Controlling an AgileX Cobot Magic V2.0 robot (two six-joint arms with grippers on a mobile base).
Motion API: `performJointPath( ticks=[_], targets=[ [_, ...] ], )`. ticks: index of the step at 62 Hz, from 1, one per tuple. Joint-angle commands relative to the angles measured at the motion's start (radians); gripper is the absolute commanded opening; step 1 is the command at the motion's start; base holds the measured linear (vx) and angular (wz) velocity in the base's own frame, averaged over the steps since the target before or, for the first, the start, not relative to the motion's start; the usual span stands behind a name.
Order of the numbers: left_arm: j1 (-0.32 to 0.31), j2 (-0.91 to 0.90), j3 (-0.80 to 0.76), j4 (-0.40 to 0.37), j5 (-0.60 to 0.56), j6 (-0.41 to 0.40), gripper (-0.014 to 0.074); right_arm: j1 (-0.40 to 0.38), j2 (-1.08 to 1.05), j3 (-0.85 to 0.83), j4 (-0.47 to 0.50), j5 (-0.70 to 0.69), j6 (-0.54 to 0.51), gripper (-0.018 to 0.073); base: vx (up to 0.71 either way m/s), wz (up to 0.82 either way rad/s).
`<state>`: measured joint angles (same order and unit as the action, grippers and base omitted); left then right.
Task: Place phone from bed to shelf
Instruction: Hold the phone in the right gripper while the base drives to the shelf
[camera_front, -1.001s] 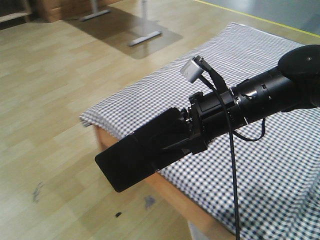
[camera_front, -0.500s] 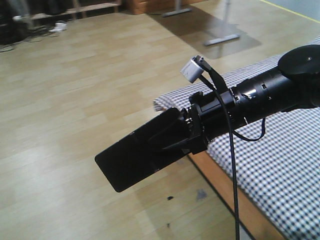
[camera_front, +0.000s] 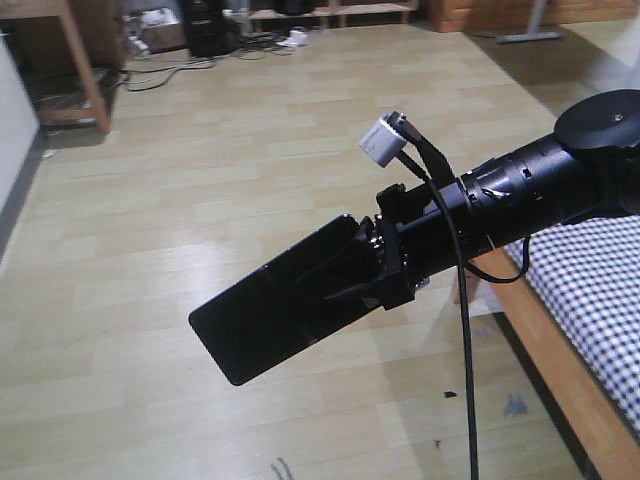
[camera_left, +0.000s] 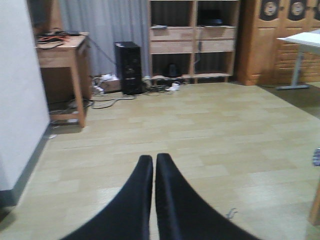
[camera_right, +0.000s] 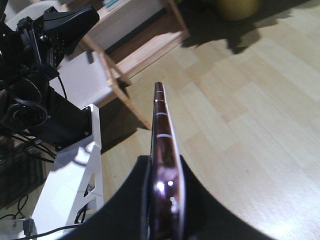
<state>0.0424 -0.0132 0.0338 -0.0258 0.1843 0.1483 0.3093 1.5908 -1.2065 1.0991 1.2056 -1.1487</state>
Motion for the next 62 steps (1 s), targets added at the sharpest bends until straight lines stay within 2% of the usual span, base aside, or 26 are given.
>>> performJointPath(
  ticks=[1,24,62],
  targets=[
    [-0.004,-0.013,-0.021,-0.009,-0.072,-0.006,0.0001,0.000,-0.044,-0.028,0.075,0.081,-0.008,-0.0002,-0.14,0.54],
    [-0.004,-0.013,-0.021,-0.009,-0.072,-0.006,0.0001,0.000,-0.044,-0.028,0.075,0.081,-0.008,-0.0002,-0.09,0.34],
    [-0.004,-0.013,-0.021,-0.009,-0.072,-0.006,0.0001,0.000,-0.044,-0.028,0.075,0.081,-0.008,-0.0002,0.09,-0.02]
  ],
)
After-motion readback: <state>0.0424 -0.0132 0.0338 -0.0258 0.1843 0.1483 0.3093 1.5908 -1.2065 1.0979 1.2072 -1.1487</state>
